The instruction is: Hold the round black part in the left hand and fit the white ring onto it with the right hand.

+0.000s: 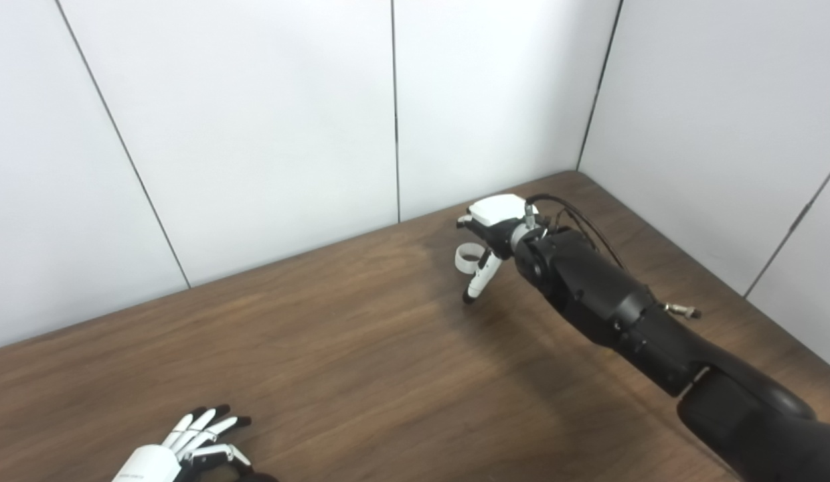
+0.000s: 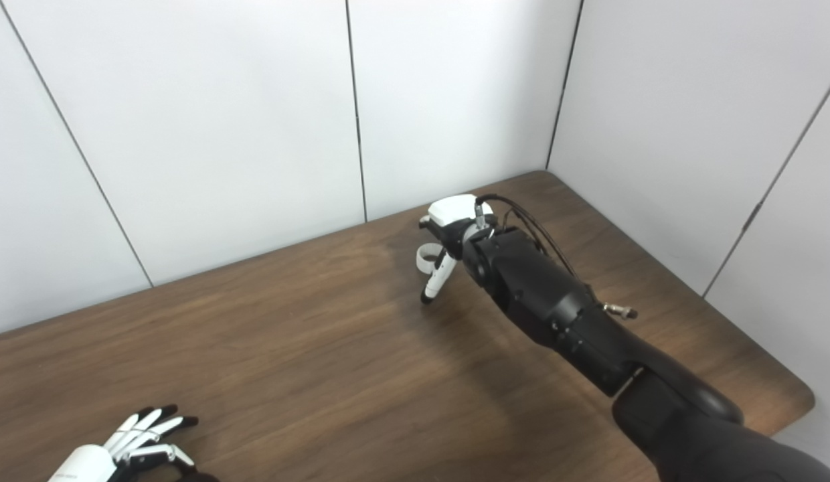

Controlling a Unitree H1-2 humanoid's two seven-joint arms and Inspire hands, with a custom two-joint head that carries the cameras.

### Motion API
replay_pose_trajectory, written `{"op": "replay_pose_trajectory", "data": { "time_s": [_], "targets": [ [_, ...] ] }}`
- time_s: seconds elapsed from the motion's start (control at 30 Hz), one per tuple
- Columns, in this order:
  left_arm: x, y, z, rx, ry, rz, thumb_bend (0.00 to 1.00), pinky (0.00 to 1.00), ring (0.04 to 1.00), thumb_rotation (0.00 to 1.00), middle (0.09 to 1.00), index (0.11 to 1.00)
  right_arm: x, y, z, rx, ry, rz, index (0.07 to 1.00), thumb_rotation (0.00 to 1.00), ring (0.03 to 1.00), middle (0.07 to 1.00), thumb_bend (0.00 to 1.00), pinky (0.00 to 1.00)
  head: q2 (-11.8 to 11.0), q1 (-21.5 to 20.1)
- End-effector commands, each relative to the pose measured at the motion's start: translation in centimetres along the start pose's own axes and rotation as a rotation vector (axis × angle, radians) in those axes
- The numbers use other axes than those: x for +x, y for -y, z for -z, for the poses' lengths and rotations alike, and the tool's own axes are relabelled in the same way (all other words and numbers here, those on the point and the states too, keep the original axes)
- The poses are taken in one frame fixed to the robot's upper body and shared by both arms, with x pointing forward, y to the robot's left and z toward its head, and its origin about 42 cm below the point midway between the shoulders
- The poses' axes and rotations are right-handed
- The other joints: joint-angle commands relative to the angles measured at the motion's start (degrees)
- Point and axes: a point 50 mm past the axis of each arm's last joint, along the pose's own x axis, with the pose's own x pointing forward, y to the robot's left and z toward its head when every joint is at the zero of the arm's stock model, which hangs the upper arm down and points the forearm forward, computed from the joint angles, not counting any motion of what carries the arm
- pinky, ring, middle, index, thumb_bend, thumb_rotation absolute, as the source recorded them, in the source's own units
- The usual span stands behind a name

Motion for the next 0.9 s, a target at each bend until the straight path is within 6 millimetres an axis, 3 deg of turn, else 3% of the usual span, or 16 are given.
{"op": "replay_pose_trajectory", "data": {
  "time_s": [0.0, 0.43, 0.87],
  "targets": [
    [-1.3, 0.1, 0.3, 0.030, -0.015, 0.066, 0.51, 1.00, 0.967, 0.05, 0.887, 0.482, 0.1, 3.5, 0.3, -0.014, -0.003, 0.097, 0.915, 0.47, 1.000, 1.000, 1.00, 0.98, 0.0, 0.0],
    [-2.1, 0.3, 0.0, 0.012, -0.019, 0.066, 0.51, 1.00, 0.967, 0.05, 0.890, 0.481, 0.5, 3.5, 0.2, -0.016, -0.008, 0.075, 0.909, 0.46, 1.000, 1.000, 1.00, 1.00, 0.5, 0.2],
    [-2.2, 0.5, -0.3, 0.005, -0.020, 0.066, 0.51, 1.00, 0.966, 0.05, 0.889, 0.481, 0.3, 5.0, 1.0, -0.018, -0.031, 0.065, 0.920, 0.46, 1.000, 1.000, 0.99, 1.00, 0.5, 0.6]
  ]
}}
